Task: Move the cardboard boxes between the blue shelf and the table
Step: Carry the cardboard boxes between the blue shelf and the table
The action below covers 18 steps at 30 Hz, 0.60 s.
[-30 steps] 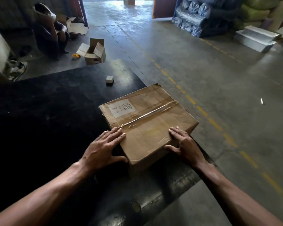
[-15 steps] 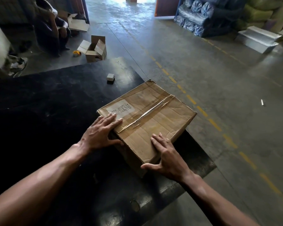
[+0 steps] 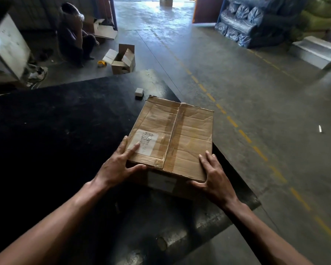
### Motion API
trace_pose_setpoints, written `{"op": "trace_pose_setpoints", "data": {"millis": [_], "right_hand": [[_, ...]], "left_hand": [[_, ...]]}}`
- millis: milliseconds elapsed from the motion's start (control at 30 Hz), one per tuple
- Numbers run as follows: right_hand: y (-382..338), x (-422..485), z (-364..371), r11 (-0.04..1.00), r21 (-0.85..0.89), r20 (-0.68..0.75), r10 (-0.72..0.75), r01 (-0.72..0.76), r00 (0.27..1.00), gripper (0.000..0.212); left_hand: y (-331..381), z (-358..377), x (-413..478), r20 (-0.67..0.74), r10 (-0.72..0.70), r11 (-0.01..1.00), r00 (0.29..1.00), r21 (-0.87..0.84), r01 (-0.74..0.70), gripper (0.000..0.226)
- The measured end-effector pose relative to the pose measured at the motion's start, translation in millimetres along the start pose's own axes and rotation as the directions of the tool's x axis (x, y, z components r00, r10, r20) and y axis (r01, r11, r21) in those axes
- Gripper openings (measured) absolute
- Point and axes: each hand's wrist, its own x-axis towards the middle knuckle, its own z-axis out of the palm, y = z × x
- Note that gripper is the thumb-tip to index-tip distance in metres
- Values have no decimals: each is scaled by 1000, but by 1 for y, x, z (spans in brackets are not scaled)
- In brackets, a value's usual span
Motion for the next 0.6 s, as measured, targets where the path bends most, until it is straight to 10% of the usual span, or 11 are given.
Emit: {"op": "trace_pose_setpoints", "data": {"millis": [600], "right_hand": [[75, 28, -45, 993, 32, 186, -118, 114, 975, 120]], "left_hand": [[121, 72, -89, -294, -316, 946, 902, -33, 321, 106]]}}
